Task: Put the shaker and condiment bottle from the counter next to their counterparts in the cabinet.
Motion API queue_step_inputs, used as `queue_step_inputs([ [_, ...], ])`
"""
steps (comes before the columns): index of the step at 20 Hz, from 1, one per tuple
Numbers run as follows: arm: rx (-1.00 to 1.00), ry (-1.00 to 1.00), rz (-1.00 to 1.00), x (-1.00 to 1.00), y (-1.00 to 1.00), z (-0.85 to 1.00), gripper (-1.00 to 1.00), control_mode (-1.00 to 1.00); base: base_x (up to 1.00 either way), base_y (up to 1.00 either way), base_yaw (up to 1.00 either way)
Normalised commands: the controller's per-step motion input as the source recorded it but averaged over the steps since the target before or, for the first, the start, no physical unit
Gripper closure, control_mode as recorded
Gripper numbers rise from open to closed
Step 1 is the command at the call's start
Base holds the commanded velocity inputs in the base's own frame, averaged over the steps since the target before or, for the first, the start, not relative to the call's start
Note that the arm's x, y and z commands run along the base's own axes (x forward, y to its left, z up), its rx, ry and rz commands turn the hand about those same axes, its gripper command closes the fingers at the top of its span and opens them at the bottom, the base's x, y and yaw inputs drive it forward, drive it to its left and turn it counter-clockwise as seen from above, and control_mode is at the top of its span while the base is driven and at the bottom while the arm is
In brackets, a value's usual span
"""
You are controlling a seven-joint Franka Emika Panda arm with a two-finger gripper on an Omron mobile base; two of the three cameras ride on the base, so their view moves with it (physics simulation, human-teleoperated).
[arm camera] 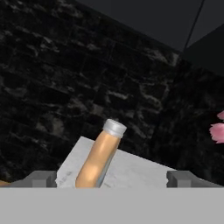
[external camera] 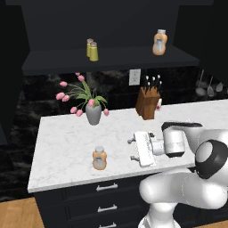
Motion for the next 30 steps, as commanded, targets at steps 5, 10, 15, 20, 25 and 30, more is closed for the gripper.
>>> queue_step_inputs([
  [5,0.00,0.00,0.07,-0.28,0.00,0.00,-1.00,-1.00,0.00,0.00,0.00],
  [10,-0.06,0.01,0.19,-0.39,0.12,0.00,-1.00,-1.00,0.00,0.00,0.00],
  [15,-0.09,0.09,0.03,-0.02,0.48,0.01,-1.00,-1.00,0.00,0.00,0.00],
  [20,-0.01,0.01,0.00,0.00,0.00,0.00,-1.00,-1.00,0.00,0.00,0.00],
  [25,0.00,-0.06,-0.01,-0.21,0.05,0.00,-1.00,-1.00,0.00,0.00,0.00],
  [30,0.00,-0.05,-0.08,-0.12,0.30,0.00,-1.00,-1.00,0.00,0.00,0.00],
])
